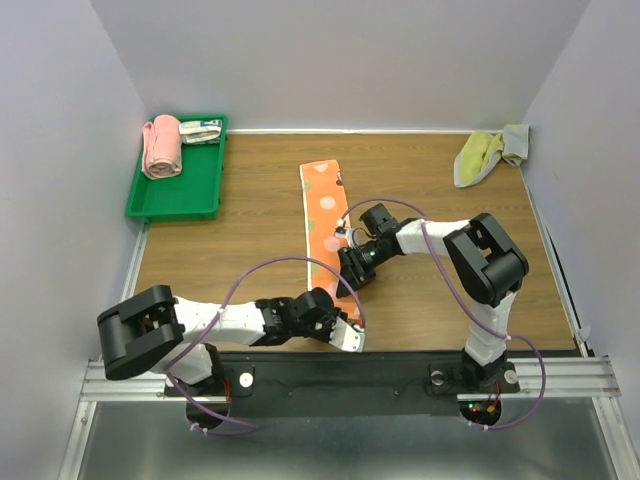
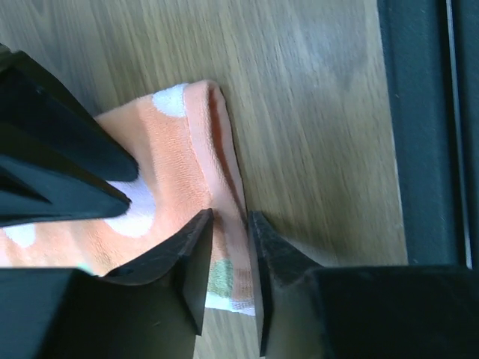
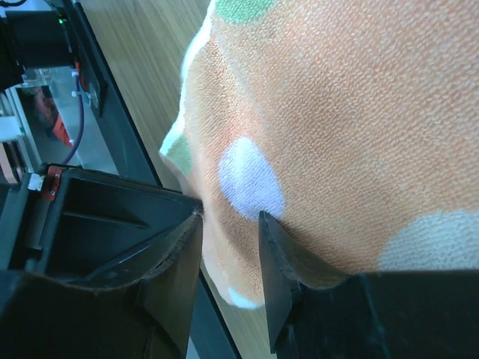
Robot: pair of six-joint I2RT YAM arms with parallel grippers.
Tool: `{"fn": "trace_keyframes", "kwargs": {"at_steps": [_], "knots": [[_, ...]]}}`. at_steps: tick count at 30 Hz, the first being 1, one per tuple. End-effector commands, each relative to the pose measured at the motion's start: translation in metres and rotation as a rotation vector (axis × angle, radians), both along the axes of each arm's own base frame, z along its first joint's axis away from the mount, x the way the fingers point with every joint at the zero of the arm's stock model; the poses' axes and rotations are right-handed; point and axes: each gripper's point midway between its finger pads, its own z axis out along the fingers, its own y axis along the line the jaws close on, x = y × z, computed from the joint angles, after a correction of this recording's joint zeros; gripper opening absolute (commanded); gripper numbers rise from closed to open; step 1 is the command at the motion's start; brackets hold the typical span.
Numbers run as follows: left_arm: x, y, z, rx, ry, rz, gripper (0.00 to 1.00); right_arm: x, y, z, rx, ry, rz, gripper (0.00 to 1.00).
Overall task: Roll the towels
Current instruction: Fold the towel
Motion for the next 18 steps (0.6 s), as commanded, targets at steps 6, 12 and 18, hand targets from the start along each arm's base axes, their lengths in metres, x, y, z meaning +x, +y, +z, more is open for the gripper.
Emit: {"fn": "trace_keyframes", "kwargs": {"at_steps": [6,12,18], "knots": [[-0.007,0.009,-0.022,0.097,0.043,-0.017,0.0,-0.004,-0.005,-0.017,-0.016,-0.006,0.027,0.41],[-0.025,-0.001,0.005,0.049,0.136,-0.057,0.0,-0.034,-0.016,-0.023,-0.004,0.054,0.064,0.41],[-0.046,0.007,0.017,0.045,0.231,-0.078,0.0,-0.033,-0.014,0.008,0.056,-0.024,0.077,0.45]]}}
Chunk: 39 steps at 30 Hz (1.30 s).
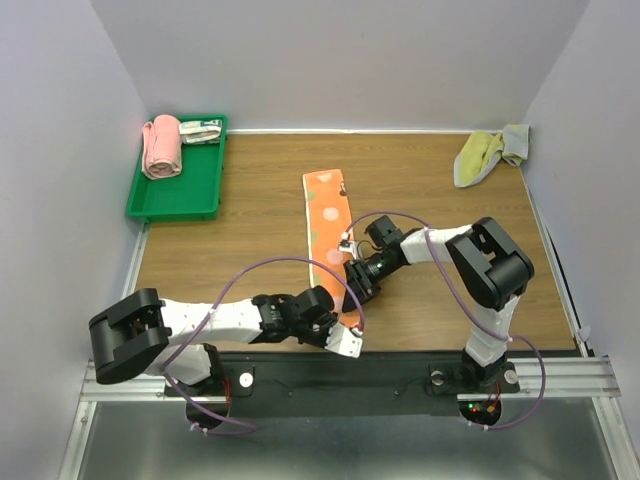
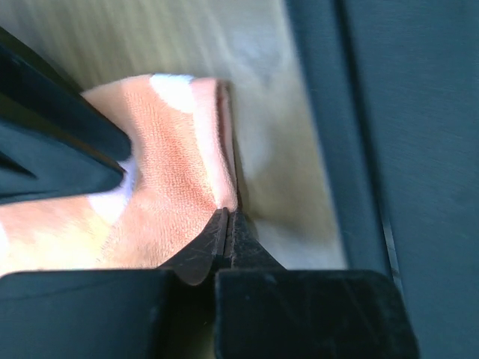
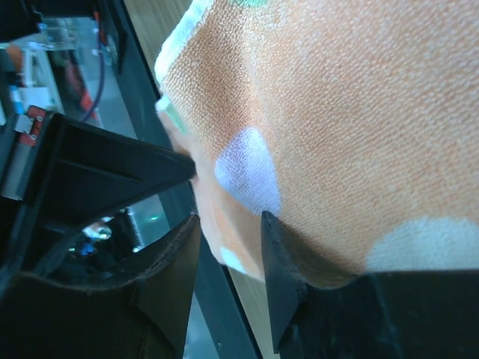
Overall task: Roll the towels
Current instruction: Fold the towel
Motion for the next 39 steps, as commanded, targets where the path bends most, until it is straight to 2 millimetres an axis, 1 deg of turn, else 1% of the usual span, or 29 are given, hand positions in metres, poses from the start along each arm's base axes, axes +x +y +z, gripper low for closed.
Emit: {"fn": "trace_keyframes", "kwargs": {"at_steps": [1,3,5,6,7,9,11,15,17,18,20,22,23,24,25,27,28,29,30,31,32,33,34,35,36,37,38,39], "knots": [[-0.016,-0.001,0.018,-0.016,0.082,-0.008,0.0,0.009,0.0,0.018,0.012,-0.135,0.012,0.45],[-0.015,0.0,0.019,-0.015,0.081,-0.002,0.0,0.019,0.004,0.031,0.027,-0.188,0.002,0.47],[-0.015,0.0,0.021,-0.016,0.081,0.0,0.0,0.027,0.005,0.038,0.03,-0.217,-0.01,0.52],[-0.014,-0.003,0.025,-0.028,0.076,-0.003,0.0,0.036,0.006,0.046,0.039,-0.245,-0.023,0.58],[-0.015,-0.005,0.029,-0.038,0.08,-0.006,0.0,0.041,0.005,0.048,0.031,-0.26,-0.034,0.69],[-0.016,-0.007,0.033,-0.047,0.089,-0.006,0.0,0.05,0.005,0.055,0.033,-0.287,-0.053,0.77],[-0.016,-0.011,0.035,-0.049,0.097,-0.001,0.0,0.063,0.002,0.058,0.028,-0.309,-0.079,0.78],[-0.012,-0.013,0.037,-0.05,0.089,0.006,0.0,0.07,0.0,0.058,0.028,-0.303,-0.089,0.78],[-0.008,-0.015,0.042,-0.065,0.082,0.011,0.0,0.072,-0.002,0.056,0.022,-0.305,-0.095,0.79],[-0.003,-0.016,0.046,-0.073,0.078,0.024,0.0,0.075,-0.004,0.056,0.018,-0.306,-0.103,0.8],[0.004,-0.017,0.049,-0.078,0.078,0.034,0.0,0.08,-0.007,0.055,0.009,-0.318,-0.114,0.84],[0.018,-0.022,0.06,-0.097,0.058,0.051,0.0,0.09,-0.011,0.057,0.004,-0.331,-0.139,0.94],[0.023,-0.024,0.064,-0.108,0.055,0.058,0.0,0.094,-0.012,0.059,0.005,-0.339,-0.148,0.95],[0.028,-0.024,0.066,-0.113,0.052,0.063,0.0,0.098,-0.013,0.061,0.005,-0.344,-0.157,1.0],[0.038,-0.023,0.069,-0.115,0.048,0.08,0.0,0.104,-0.017,0.063,0.006,-0.349,-0.173,1.0],[0.05,-0.027,0.075,-0.125,0.037,0.091,0.0,0.112,-0.02,0.067,0.006,-0.357,-0.194,1.0],[0.055,-0.027,0.076,-0.125,0.029,0.096,0.0,0.121,-0.023,0.072,0.01,-0.371,-0.212,1.0],[0.067,-0.025,0.074,-0.121,0.021,0.117,0.0,0.125,-0.025,0.073,0.007,-0.376,-0.224,1.0],[0.074,-0.027,0.079,-0.134,0.017,0.124,0.0,0.134,-0.03,0.077,0.006,-0.39,-0.249,1.0],[0.081,-0.028,0.08,-0.137,0.012,0.133,0.0,0.139,-0.033,0.079,0.003,-0.394,-0.264,1.0],[0.093,-0.025,0.075,-0.124,0.013,0.157,0.0,0.144,-0.037,0.08,-0.002,-0.395,-0.279,1.0],[0.102,-0.028,0.08,-0.135,0.002,0.167,0.0,0.148,-0.039,0.081,-0.005,-0.402,-0.291,1.0],[0.11,-0.028,0.081,-0.139,-0.005,0.179,0.0,0.154,-0.046,0.082,-0.009,-0.407,-0.313,1.0],[0.122,-0.025,0.076,-0.131,-0.004,0.203,0.0,0.159,-0.049,0.085,-0.015,-0.42,-0.326,1.0],[0.131,-0.027,0.082,-0.142,-0.02,0.209,0.0,0.162,-0.052,0.085,-0.019,-0.423,-0.336,1.0],[0.139,-0.028,0.082,-0.144,-0.027,0.222,0.0,0.166,-0.057,0.086,-0.023,-0.425,-0.352,1.0],[0.145,-0.028,0.077,-0.133,-0.018,0.232,0.0,0.167,-0.06,0.087,-0.023,-0.428,-0.358,1.0],[0.161,-0.028,0.085,-0.154,-0.024,0.262,0.0,0.17,-0.064,0.088,-0.025,-0.432,-0.37,1.0]]}}
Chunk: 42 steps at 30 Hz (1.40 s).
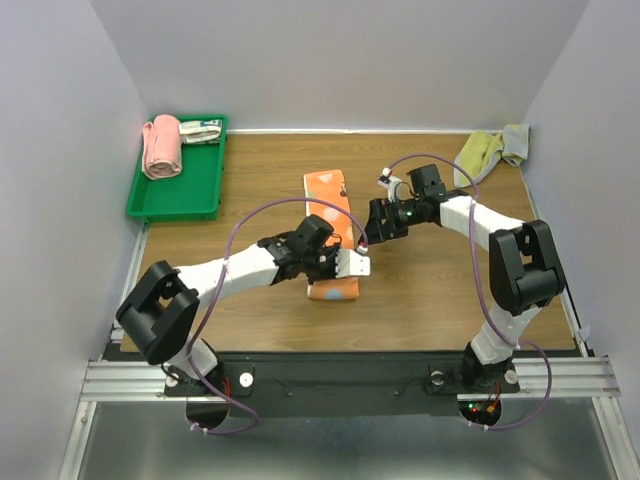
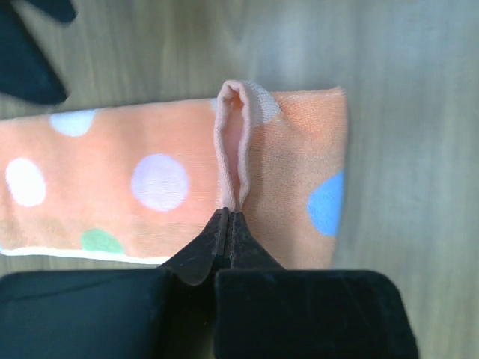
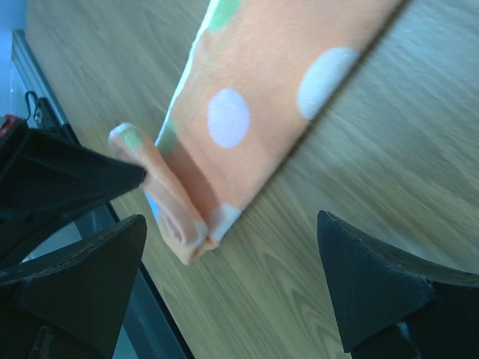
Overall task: Roll the towels
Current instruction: Fold the towel
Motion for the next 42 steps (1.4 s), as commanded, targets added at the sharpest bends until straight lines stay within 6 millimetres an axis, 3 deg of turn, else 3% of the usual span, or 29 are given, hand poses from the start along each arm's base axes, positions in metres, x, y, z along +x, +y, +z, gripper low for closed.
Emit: {"fn": "trace_keyframes", "kwargs": {"at_steps": [1,11,38,42], "knots": [[0.042,-0.012,0.027,-0.073,-0.053,0.027,0.0,0.019,-0.012,0.016,0.0,-0.062,-0.042,1.0],[0.088,-0.007,0.007,-0.039,-0.051,0.084,0.0,0.017,-0.017,0.011,0.005,-0.05,-0.038,1.0],[0.118,0.002,-0.011,0.001,-0.089,0.133,0.0,0.005,-0.017,-0.001,0.019,0.005,-0.019,1.0],[0.121,0.001,-0.002,-0.017,-0.109,0.138,0.22,0.001,-0.016,-0.001,0.034,0.016,-0.01,1.0]]}}
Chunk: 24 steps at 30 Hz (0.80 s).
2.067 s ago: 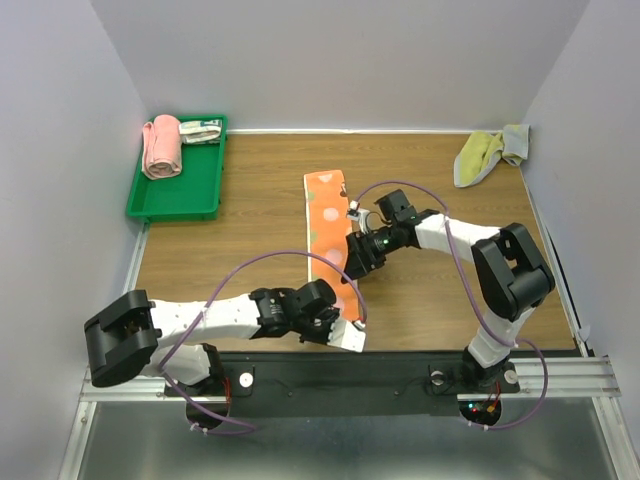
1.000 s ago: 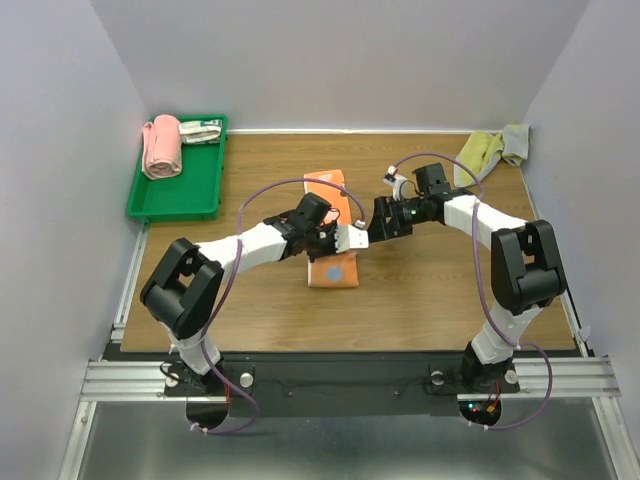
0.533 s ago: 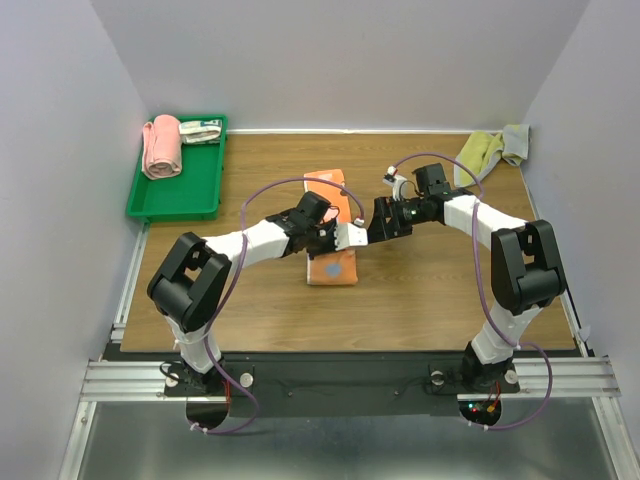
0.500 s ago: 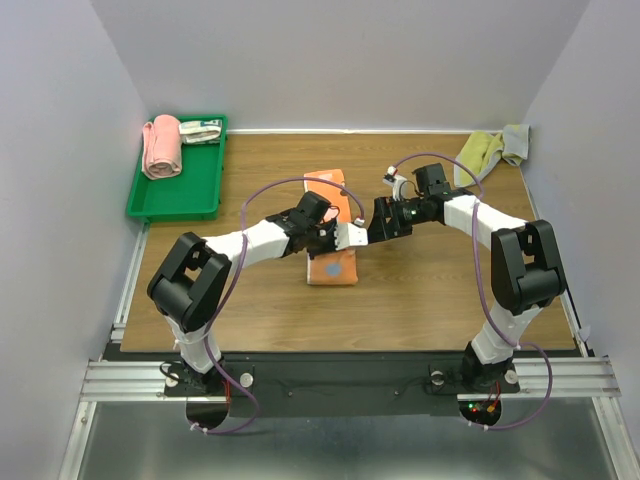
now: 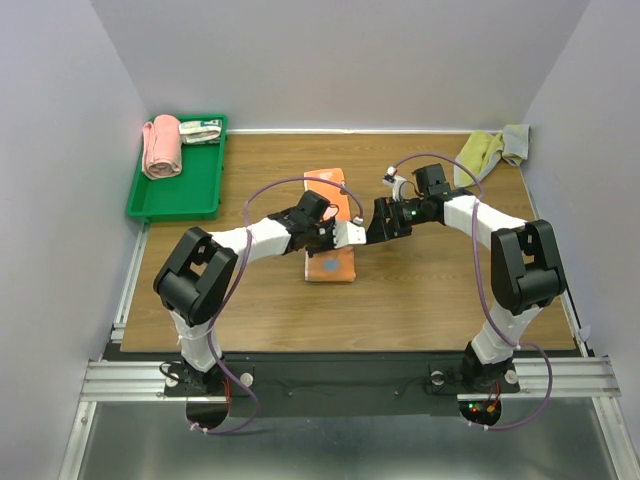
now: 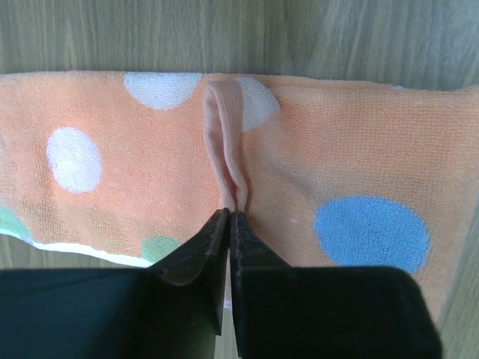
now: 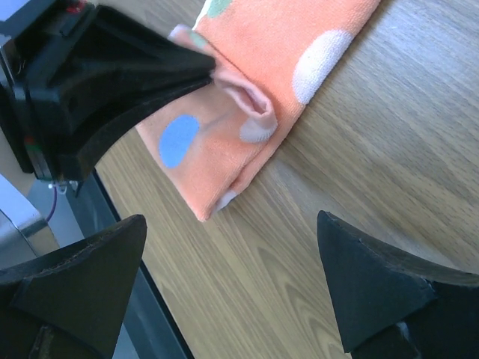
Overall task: Roll the towels
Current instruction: Fold the towel
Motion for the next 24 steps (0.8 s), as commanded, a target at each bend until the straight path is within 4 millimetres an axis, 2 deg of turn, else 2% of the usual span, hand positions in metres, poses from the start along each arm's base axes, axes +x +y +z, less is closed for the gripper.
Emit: {"fn": "trace_keyframes", "kwargs": {"at_steps": [1,3,4,6,7,8,9,10,11,12,13,15,18,19,20,21,22,23,24], "knots": [[0.02,-0.01,0.036,-0.069,-0.092,0.009,0.33,-0.007,0.0,0.0,0.028,0.013,0.022,1.0],[0.02,-0.011,0.048,-0.091,-0.11,0.011,0.36,-0.009,0.001,0.0,0.035,0.019,0.027,1.0],[0.021,-0.012,0.053,-0.102,-0.115,0.015,0.42,-0.009,0.001,-0.001,0.038,0.023,0.029,1.0],[0.022,-0.012,0.069,-0.124,-0.13,0.037,0.48,-0.007,0.001,0.001,0.042,0.022,0.028,0.99],[0.021,-0.012,0.072,-0.131,-0.128,0.043,0.48,-0.007,0.002,0.002,0.043,0.02,0.029,0.97],[0.021,-0.009,0.077,-0.139,-0.128,0.054,0.5,-0.006,0.003,0.004,0.046,0.019,0.025,0.95],[0.019,-0.007,0.09,-0.163,-0.134,0.067,0.5,-0.005,0.003,0.006,0.051,0.018,0.023,0.88],[0.016,-0.002,0.092,-0.169,-0.127,0.076,0.5,-0.003,0.004,0.01,0.059,0.015,0.024,0.83],[0.013,0.003,0.108,-0.206,-0.14,0.088,0.5,0.0,0.007,0.016,0.069,0.011,0.021,0.78],[0.009,0.006,0.114,-0.221,-0.146,0.085,0.5,0.002,0.009,0.02,0.075,0.008,0.018,0.75],[0.001,0.01,0.11,-0.218,-0.135,0.08,0.5,0.001,0.015,0.024,0.082,0.008,0.029,0.7],[-0.015,0.02,0.111,-0.217,-0.149,0.048,0.51,0.006,0.024,0.034,0.1,0.003,0.033,0.69],[-0.034,0.031,0.108,-0.214,-0.155,0.023,0.57,0.002,0.048,0.044,0.128,0.004,0.08,0.66],[-0.044,0.037,0.093,-0.181,-0.135,-0.001,0.58,-0.001,0.055,0.044,0.135,0.013,0.094,0.66],[-0.05,0.04,0.089,-0.174,-0.135,-0.016,0.6,-0.007,0.066,0.045,0.144,0.015,0.124,0.66],[-0.056,0.042,0.091,-0.172,-0.153,-0.033,0.61,-0.009,0.073,0.045,0.151,0.033,0.133,0.66],[-0.067,0.045,0.076,-0.138,-0.151,-0.068,0.63,-0.015,0.082,0.035,0.146,0.062,0.151,0.66],[-0.073,0.045,0.071,-0.125,-0.163,-0.089,0.68,-0.015,0.088,0.029,0.149,0.078,0.154,0.66],[-0.078,0.045,0.071,-0.119,-0.183,-0.106,0.69,-0.017,0.092,0.024,0.151,0.094,0.162,0.65]]}}
